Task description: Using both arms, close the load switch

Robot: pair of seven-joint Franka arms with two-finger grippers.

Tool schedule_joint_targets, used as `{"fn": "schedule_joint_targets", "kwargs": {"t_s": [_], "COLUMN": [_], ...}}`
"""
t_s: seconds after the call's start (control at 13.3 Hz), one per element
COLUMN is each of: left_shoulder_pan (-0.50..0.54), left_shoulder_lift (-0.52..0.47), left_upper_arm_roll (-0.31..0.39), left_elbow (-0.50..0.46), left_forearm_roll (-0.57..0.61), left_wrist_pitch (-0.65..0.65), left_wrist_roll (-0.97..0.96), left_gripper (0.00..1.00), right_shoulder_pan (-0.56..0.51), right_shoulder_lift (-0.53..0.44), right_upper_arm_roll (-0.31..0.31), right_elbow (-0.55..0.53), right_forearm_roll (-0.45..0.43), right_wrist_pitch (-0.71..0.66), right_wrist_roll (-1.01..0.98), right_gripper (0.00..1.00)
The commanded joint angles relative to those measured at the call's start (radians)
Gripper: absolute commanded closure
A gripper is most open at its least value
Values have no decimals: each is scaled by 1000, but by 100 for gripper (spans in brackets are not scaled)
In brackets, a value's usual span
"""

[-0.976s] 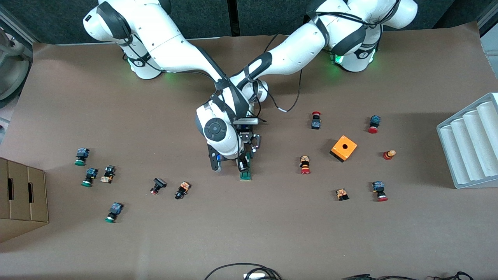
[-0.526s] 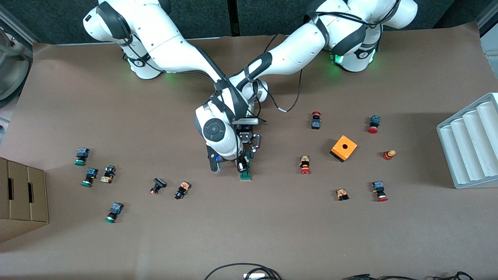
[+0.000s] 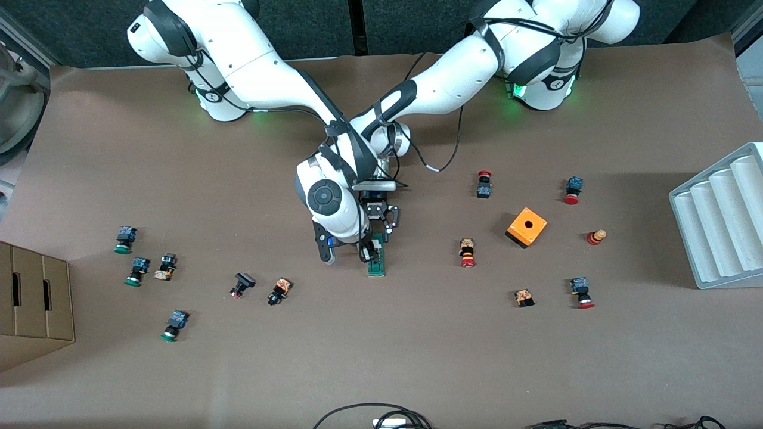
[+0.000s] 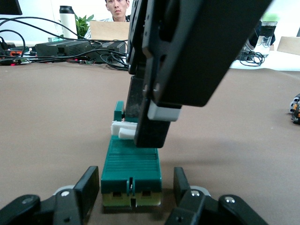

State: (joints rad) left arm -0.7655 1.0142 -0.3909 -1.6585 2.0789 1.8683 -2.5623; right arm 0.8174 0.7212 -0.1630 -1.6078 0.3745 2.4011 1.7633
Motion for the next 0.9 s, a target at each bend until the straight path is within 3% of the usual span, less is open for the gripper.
{"fn": "schedule_joint_targets", "kwargs": {"t_s": [0.0,0.38,0.83], "left_shoulder_pan": [-17,-18,-18], "left_shoulder_lift": [32,32,32], "left_upper_arm_roll": [3,3,3], "left_elbow": [22,20,20], "left_forearm_roll": [9,9,9], "left_wrist_pitch": [3,3,2], "left_wrist_roll": [-29,-29,-29], "left_gripper": [28,28,28], "right_shoulder_pan": [2,12,2], "right_shoulder_lift": [-23,-20,-19], "right_upper_arm_roll": [0,0,0], "right_elbow": [-41,-37,-31], "right_forearm_roll": [20,29,24], "right_wrist_pitch": [41,56,59], "right_wrist_roll": [-24,-13,-28], "right_gripper": [51,52,71]}}
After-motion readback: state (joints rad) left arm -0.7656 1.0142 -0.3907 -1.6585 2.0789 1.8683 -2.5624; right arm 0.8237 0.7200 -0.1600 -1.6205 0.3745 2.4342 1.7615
